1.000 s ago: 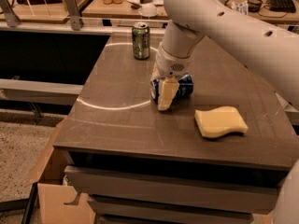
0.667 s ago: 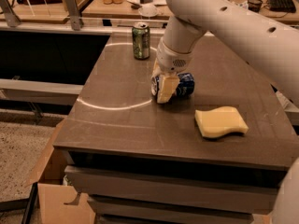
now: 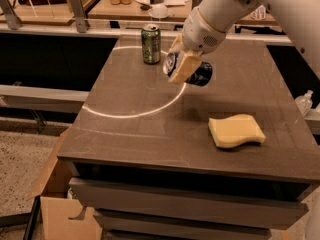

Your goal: Place pepsi can upright

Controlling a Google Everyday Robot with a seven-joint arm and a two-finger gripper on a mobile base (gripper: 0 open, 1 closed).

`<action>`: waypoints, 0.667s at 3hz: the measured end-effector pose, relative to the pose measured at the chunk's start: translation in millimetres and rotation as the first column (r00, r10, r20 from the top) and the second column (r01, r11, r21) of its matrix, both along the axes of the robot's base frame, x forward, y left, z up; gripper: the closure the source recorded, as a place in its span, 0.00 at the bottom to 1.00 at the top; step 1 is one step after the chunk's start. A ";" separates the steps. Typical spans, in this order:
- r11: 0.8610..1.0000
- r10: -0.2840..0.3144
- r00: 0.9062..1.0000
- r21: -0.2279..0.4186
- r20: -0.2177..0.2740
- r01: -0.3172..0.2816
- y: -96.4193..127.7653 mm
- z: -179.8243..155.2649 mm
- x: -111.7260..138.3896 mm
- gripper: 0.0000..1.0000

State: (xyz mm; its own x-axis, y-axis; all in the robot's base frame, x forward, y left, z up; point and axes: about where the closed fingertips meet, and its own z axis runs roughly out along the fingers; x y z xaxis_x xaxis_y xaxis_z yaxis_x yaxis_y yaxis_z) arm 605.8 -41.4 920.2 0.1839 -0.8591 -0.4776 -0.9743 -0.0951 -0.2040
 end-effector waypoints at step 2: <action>0.902 -0.083 0.984 0.407 -0.160 0.142 -5.1 19.3 -2.8 1.00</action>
Offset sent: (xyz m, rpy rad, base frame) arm -0.0074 -0.0203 0.0228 0.6925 0.2161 -0.1927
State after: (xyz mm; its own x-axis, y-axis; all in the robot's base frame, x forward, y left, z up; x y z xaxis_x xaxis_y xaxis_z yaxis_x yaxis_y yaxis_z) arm 603.0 -46.5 939.5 0.0060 -0.5880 -0.8088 -0.9944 0.0815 -0.0666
